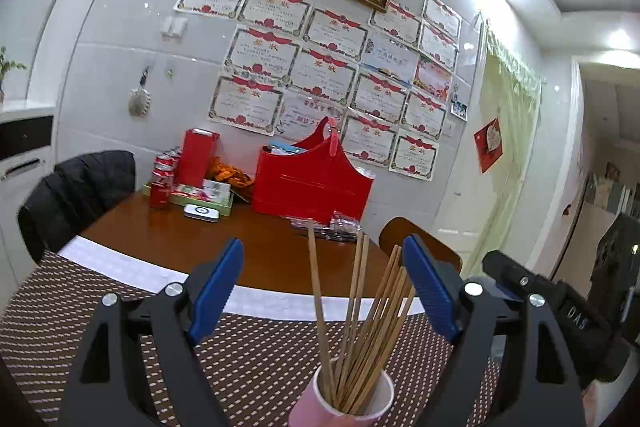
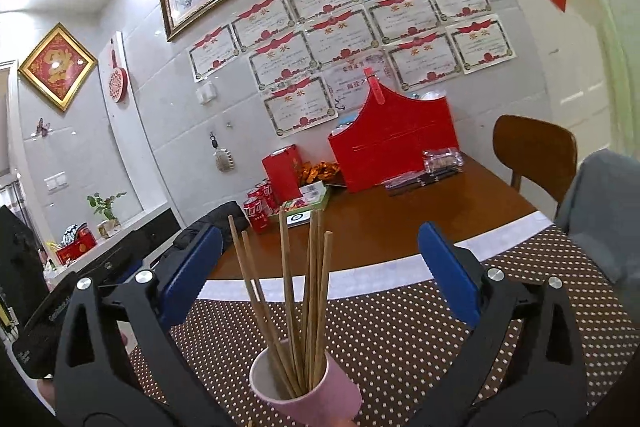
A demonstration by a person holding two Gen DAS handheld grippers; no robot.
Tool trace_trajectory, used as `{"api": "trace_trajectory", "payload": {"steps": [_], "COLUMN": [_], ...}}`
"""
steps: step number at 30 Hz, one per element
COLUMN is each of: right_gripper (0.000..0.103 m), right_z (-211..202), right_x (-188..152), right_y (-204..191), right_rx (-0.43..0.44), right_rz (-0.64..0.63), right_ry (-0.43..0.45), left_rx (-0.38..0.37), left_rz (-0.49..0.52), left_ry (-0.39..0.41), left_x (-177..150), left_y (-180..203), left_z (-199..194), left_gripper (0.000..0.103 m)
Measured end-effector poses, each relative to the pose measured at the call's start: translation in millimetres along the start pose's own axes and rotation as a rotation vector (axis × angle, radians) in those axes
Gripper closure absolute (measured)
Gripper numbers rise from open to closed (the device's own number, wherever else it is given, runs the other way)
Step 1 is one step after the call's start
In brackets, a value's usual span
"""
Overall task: Organize utensils
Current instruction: 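Move both open tools back down to the last two chopsticks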
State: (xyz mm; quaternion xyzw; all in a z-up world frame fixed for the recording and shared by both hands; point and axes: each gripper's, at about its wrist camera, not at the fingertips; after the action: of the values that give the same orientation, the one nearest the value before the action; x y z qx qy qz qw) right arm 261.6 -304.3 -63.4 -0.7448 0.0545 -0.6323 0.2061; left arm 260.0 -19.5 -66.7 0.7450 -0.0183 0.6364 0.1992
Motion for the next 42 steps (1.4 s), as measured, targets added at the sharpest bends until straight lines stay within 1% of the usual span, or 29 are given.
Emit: {"api": "trace_trajectory", "payload": {"steps": [5,9,12,14,16,18,19,22,24,27,29,31,34,37,42], "right_gripper": [0.006,0.006,0.006,0.006,0.006,0.006,0.006,0.006,0.006,0.006,0.006,0.006,0.006,0.006,0.006], "right_z": [-28.7,-54.8,-78.4,-95.5,-114.4,-134.8,-142.2,-160.2,-172.3,-187.8,-191.3,-193.1,-197.8,-200.3,-199.4], "right_x": [4.2,-1.2,-10.5,-19.7,-32.2,-46.8,-53.4,-71.3,-83.2,-95.1,-100.8,-105.0,-110.5,-115.4,-120.1], "right_y": [-15.5,-24.6,-28.8,-30.2,-31.6,-30.3,-29.4,-29.3,-28.9,-27.9,-26.2,-22.8,-17.0,-12.2,-7.4], "right_rx": [0.005,0.005,0.003,0.002,0.000,0.001,0.007,0.012,0.018,0.030,0.025,0.024,0.015,0.007,-0.003], "right_rz": [-0.031,-0.048,-0.060,-0.067,-0.078,-0.070,-0.063,-0.054,-0.052,-0.060,-0.067,-0.061,-0.054,-0.061,-0.060], "right_ry": [-0.015,-0.047,-0.078,-0.101,-0.126,-0.144,-0.154,-0.177,-0.199,-0.215,-0.228,-0.242,-0.259,-0.271,-0.290], "left_rx": [0.040,0.078,0.111,0.137,0.171,0.184,0.198,0.238,0.261,0.257,0.254,0.268,0.262,0.263,0.273], "left_rz": [0.037,0.089,0.126,0.155,0.172,0.175,0.182,0.197,0.209,0.216,0.225,0.243,0.242,0.241,0.213], "left_ry": [-0.027,-0.082,-0.163,-0.230,-0.305,-0.384,-0.430,-0.535,-0.597,-0.650,-0.673,-0.687,-0.712,-0.704,-0.711], "left_x": [2.3,-9.8,-29.6,-49.1,-72.1,-92.8,-105.8,-139.3,-161.2,-184.2,-195.3,-203.3,-212.1,-213.2,-208.1], "left_y": [3.8,7.6,7.9,7.5,6.0,4.9,4.8,5.0,6.6,8.0,10.3,13.4,14.3,15.4,9.3], "left_z": [-34.7,-66.3,-88.8,-105.7,-120.0,-128.7,-133.6,-144.3,-148.7,-153.0,-152.0,-152.0,-150.0,-146.0,-122.5], "left_gripper": [0.023,0.023,0.023,0.023,0.022,0.022,0.022,0.022,0.022,0.022,0.022,0.022,0.022,0.022,0.022]}}
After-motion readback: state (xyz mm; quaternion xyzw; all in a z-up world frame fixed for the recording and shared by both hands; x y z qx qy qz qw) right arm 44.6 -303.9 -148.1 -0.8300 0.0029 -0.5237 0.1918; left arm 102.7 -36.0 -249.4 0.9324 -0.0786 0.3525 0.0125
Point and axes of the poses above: each gripper's, at about its wrist camera, not at the fingertips, and z roughly the way its jaws point, y to its right, x to its top, and after that the axes turned 3 degrees about y, right-handed
